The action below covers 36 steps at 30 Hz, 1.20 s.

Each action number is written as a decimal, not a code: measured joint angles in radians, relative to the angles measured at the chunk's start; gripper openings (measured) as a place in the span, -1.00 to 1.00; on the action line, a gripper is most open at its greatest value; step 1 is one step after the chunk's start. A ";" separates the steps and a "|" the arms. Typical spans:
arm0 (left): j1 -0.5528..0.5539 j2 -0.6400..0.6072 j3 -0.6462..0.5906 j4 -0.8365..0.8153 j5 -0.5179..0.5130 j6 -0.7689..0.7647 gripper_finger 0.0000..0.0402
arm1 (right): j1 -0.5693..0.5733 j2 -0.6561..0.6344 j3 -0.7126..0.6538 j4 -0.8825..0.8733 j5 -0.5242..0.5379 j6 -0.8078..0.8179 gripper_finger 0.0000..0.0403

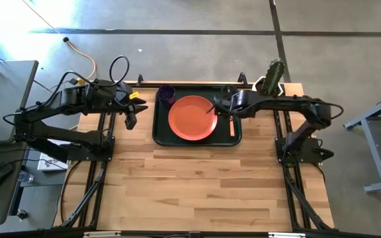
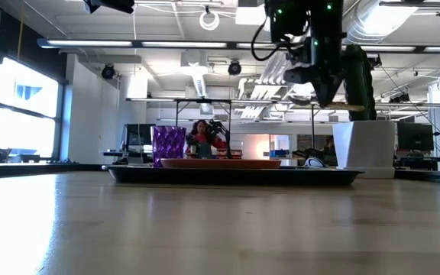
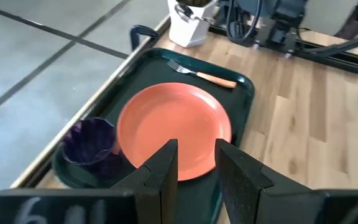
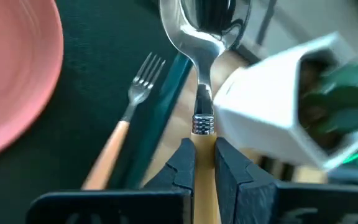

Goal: Pick and place plate/cup/fork/spoon on tray
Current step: Put the orange spoon on the serving tray

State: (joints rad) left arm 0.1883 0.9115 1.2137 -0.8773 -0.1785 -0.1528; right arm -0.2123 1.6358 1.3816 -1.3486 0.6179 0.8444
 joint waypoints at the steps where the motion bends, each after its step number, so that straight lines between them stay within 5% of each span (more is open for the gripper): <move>1: 0.000 0.000 0.000 0.000 -0.012 0.000 -0.53 | -0.016 -0.018 -0.024 0.026 -0.031 0.024 -0.95; 15: 0.000 0.000 0.000 0.010 -0.189 0.000 -0.53 | -0.116 -0.069 -0.281 0.518 -0.304 0.175 -0.93; 25: 0.001 0.000 0.000 0.021 -0.353 0.086 -0.53 | -0.135 -0.069 -0.337 0.679 -0.338 0.309 -0.93; 36: 0.001 0.000 0.000 0.023 -0.360 0.175 -0.53 | -0.135 -0.053 -0.337 0.702 -0.351 0.360 -0.92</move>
State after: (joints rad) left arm 0.1894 0.9115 1.2137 -0.8543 -0.5385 0.0226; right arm -0.3477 1.5828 1.0451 -0.6468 0.2673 1.2045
